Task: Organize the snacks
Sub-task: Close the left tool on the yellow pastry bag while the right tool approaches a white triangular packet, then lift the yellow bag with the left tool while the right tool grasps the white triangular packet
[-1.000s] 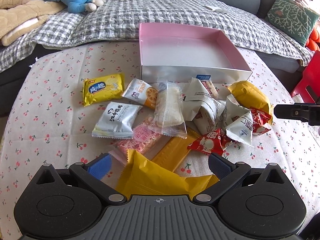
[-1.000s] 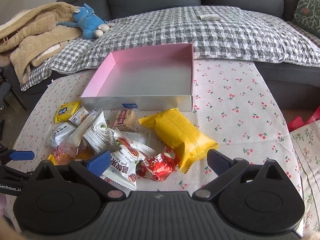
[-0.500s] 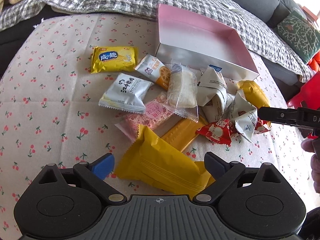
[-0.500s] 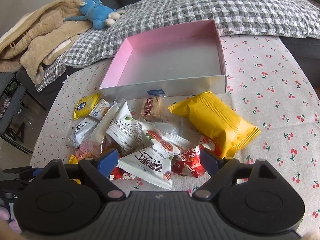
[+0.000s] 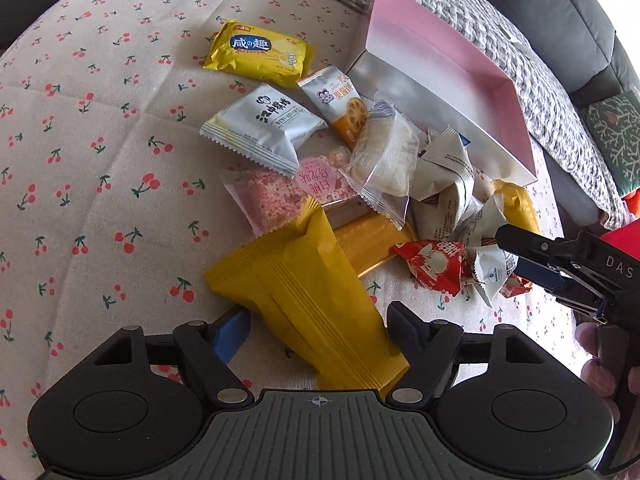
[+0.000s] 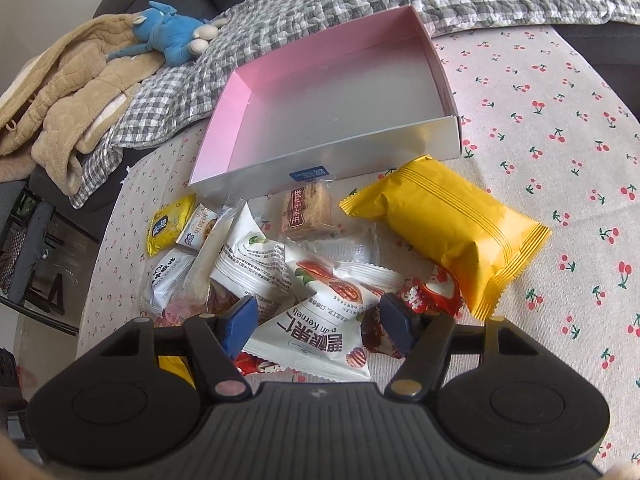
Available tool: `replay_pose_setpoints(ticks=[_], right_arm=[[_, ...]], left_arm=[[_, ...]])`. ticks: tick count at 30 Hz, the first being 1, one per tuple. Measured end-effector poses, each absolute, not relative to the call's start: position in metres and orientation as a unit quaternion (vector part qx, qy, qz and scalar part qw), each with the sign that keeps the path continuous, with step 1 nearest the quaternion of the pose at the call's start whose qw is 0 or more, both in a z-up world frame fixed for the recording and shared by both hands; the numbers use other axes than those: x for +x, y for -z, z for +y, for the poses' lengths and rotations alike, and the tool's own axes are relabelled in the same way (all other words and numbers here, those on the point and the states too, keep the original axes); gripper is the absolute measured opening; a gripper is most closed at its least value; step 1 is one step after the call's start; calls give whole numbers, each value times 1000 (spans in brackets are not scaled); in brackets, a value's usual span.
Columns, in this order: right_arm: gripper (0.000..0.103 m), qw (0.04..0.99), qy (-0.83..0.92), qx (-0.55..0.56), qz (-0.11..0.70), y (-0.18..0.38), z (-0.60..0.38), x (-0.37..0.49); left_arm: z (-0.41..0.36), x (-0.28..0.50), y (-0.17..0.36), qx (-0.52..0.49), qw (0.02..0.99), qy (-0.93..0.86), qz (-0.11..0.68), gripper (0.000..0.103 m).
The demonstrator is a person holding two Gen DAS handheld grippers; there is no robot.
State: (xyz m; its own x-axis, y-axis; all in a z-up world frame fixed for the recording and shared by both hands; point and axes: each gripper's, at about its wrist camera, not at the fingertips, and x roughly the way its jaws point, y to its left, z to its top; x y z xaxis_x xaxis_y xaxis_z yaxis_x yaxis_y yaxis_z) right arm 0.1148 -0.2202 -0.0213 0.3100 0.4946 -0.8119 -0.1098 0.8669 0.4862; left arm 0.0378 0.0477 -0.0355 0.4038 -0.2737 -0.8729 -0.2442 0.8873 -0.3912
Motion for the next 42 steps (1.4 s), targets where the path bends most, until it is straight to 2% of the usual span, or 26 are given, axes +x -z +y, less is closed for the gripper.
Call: replay_pose_setpoints(ticks=[5, 7, 14, 16, 21, 30, 38, 42], right_arm=[[64, 800, -191, 152, 549, 21, -214, 113], [63, 801, -191, 133, 552, 18, -211, 112], [63, 797, -192, 90, 566, 12, -205, 106], [62, 796, -198, 73, 567, 12, -202, 103], [61, 804, -203, -5, 559, 14, -184, 96], [60, 813, -216, -56, 538, 16, -176, 93], [40, 805, -247, -144, 519, 19, -169, 76], [21, 816, -237, -145, 507, 22, -172, 76]], left_arm=[[27, 37, 34, -177, 828, 7, 532, 59], [20, 36, 33, -157, 835, 10, 528, 52], [8, 33, 32, -117, 846, 20, 520, 44], [8, 32, 32, -117, 845, 25, 521, 38], [1, 30, 31, -89, 852, 33, 515, 37], [-20, 26, 29, 20, 865, 59, 497, 39], [-19, 25, 27, 36, 858, 82, 506, 39], [-24, 20, 26, 52, 863, 84, 495, 35]])
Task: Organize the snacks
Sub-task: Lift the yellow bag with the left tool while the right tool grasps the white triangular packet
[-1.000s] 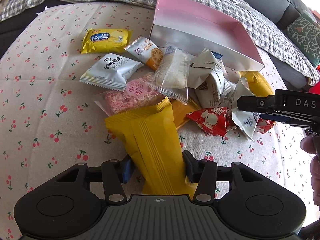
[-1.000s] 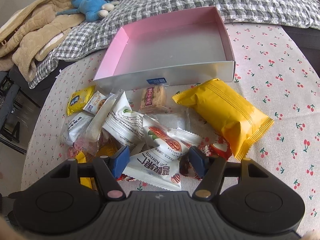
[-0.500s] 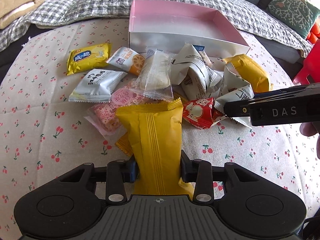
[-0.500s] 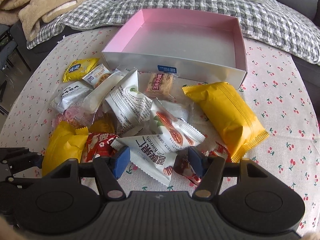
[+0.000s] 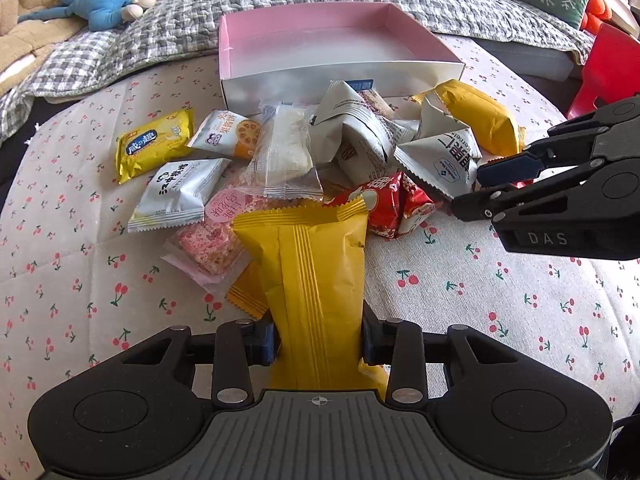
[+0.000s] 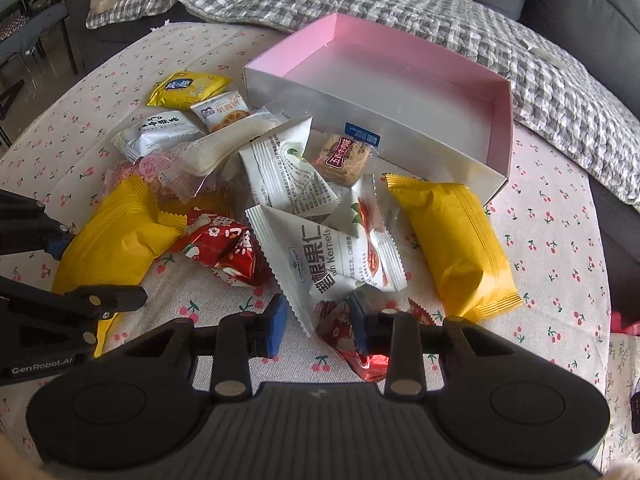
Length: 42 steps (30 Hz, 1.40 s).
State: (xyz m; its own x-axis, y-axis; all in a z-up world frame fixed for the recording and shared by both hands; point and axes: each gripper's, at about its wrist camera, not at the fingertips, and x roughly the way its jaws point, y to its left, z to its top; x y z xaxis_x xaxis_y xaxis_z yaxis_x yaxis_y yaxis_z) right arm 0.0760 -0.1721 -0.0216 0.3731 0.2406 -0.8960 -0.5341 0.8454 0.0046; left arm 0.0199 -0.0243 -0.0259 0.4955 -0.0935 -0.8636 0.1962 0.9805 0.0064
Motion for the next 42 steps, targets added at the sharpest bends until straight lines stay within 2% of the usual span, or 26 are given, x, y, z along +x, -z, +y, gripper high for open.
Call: replay_pose_setpoints(ticks=[2, 3, 11, 12, 13, 14, 15, 16, 21, 26, 29, 31, 42], right_arm=[[13, 817, -243, -118, 510, 17, -178, 79], [5, 818, -244, -104, 510, 14, -182, 80], [7, 828, -253, -78, 494, 2, -191, 79], [14, 830, -254, -77, 491, 2, -191, 79], [28, 831, -253, -75, 490, 2, -190, 79], [37, 833, -251, -74, 488, 2, -189, 80], [53, 837, -250, -76, 482, 2, -188, 79], [61, 840, -249, -80, 476, 1, -187, 80], [65, 843, -242, -95, 471, 12, -180, 93], [65, 840, -236, -90, 481, 30, -178, 101], [49, 842, -245, -72, 475, 28, -181, 99], [46, 841, -242, -76, 478, 25, -179, 96], [44, 853, -248, -72, 453, -2, -182, 88]], left_arm=[[-23, 20, 25, 48, 864, 85, 494, 34], [-21, 20, 25, 42, 863, 85, 496, 33], [-15, 18, 16, 24, 872, 85, 482, 33], [-16, 18, 15, 25, 873, 87, 480, 33], [-16, 18, 14, 25, 873, 88, 479, 33], [-17, 18, 14, 27, 873, 89, 478, 33], [-18, 18, 14, 27, 873, 90, 478, 33], [-18, 18, 14, 28, 873, 90, 478, 33], [-19, 21, 18, 28, 870, 91, 484, 33], [-19, 23, 21, 30, 869, 91, 486, 33], [-20, 23, 21, 32, 869, 90, 485, 33], [-20, 23, 20, 33, 870, 91, 483, 33], [-22, 18, 2, 46, 886, 91, 453, 33]])
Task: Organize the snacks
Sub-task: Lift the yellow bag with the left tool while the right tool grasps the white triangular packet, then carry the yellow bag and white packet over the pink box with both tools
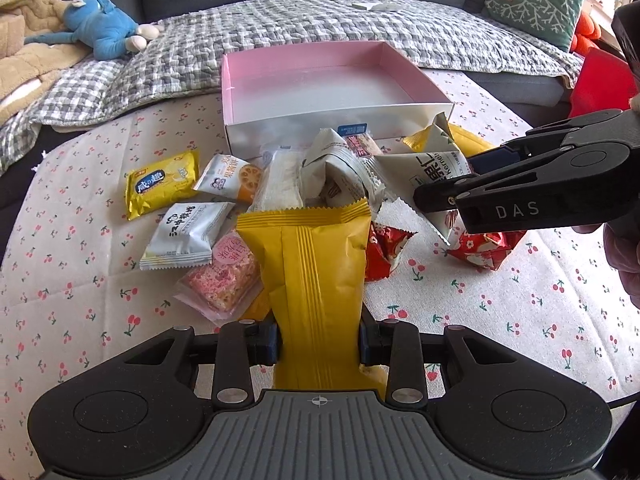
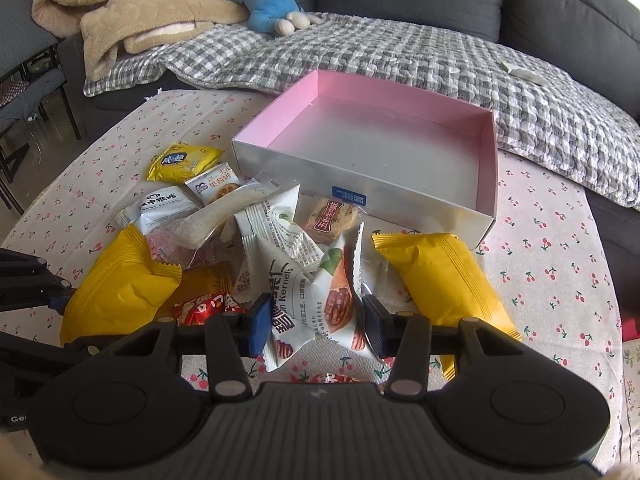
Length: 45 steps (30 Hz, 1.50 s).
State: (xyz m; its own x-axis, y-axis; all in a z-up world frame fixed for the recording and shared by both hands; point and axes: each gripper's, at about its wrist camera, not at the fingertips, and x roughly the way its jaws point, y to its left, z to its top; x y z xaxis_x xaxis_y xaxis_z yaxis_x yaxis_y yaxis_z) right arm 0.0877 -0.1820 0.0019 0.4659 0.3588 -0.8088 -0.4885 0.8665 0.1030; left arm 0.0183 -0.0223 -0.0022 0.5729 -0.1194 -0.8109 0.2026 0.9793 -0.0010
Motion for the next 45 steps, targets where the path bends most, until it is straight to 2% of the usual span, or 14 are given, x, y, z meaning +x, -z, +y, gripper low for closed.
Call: replay_pose_setpoints(ticks=[12, 21, 24, 26, 27, 32, 35, 36, 39, 40, 43, 45], right_arm=[[44, 874, -215, -29, 435, -22, -199, 104], [42, 886, -193, 11, 421, -35, -215, 133], [38, 885, -193, 47, 421, -37, -225, 153], [25, 885, -188, 63, 421, -36, -230, 166], [23, 885, -188, 75, 420, -34, -232, 173], [21, 876, -190, 125, 425, -16, -250, 197], [26, 855, -192, 170, 450, -4, -265, 204], [30, 847, -203, 184, 456, -2, -268, 205], [57, 828, -234, 187, 475, 2, -261, 203], [61, 826, -245, 178, 476, 2, -256, 201], [67, 817, -283, 135, 484, 1, -234, 197], [68, 817, -292, 105, 486, 0, -222, 195]], left_arm=[[-32, 29, -29, 50, 909, 90, 405, 33], [-36, 70, -44, 52, 921, 68, 381, 33], [-40, 90, -52, 64, 923, 62, 373, 33], [-43, 104, -56, 65, 924, 61, 372, 33], [-45, 113, -57, 67, 925, 59, 370, 33], [-55, 153, -49, 77, 924, 41, 373, 33], [-54, 167, -44, 66, 922, 31, 381, 33], [-54, 170, -43, 61, 921, 32, 384, 33], [-53, 170, -41, 57, 920, 34, 387, 33], [-53, 169, -40, 56, 919, 35, 389, 33], [-49, 162, -36, 50, 918, 41, 392, 33], [-46, 155, -33, 51, 918, 41, 392, 33]])
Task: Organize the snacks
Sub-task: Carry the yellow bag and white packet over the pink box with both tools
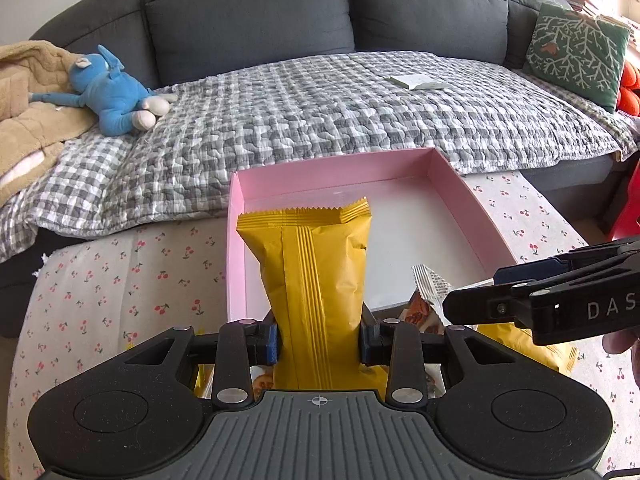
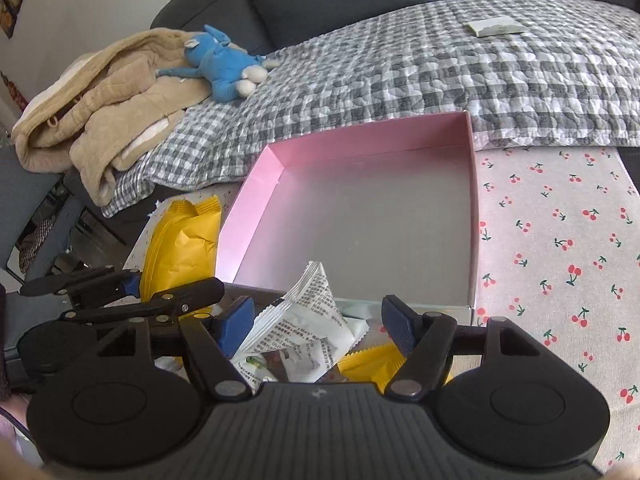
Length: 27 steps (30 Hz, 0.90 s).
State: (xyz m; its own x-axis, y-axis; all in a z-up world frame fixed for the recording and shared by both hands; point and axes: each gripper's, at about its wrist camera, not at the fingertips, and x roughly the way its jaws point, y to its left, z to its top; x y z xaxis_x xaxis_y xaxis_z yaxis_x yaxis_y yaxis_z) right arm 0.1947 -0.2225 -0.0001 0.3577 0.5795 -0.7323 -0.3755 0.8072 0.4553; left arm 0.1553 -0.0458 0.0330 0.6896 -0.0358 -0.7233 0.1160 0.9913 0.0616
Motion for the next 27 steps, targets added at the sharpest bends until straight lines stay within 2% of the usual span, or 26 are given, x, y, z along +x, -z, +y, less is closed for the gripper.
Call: replay_pose_setpoints(ticks=[8, 13, 20, 23, 25, 27], right_arm=[[75, 806, -300, 92, 501, 16, -198, 197], [84, 811, -304, 81, 494, 23, -188, 196], [83, 816, -304, 88, 484, 27, -187, 196], [75, 809, -307, 103, 491, 32, -186, 197], [58, 800, -311, 125, 498, 35, -191, 195], [50, 795, -311, 143, 501, 35, -193, 195]], left_arm=[[-27, 139, -20, 37, 917, 43, 395, 33], [-11, 132, -11, 21, 920, 41, 390, 33], [2, 131, -1, 8, 913, 33, 406, 33], [3, 131, -1, 6, 914, 35, 405, 33], [2, 130, -1, 7, 914, 36, 403, 33], [1, 129, -2, 12, 915, 37, 401, 33]])
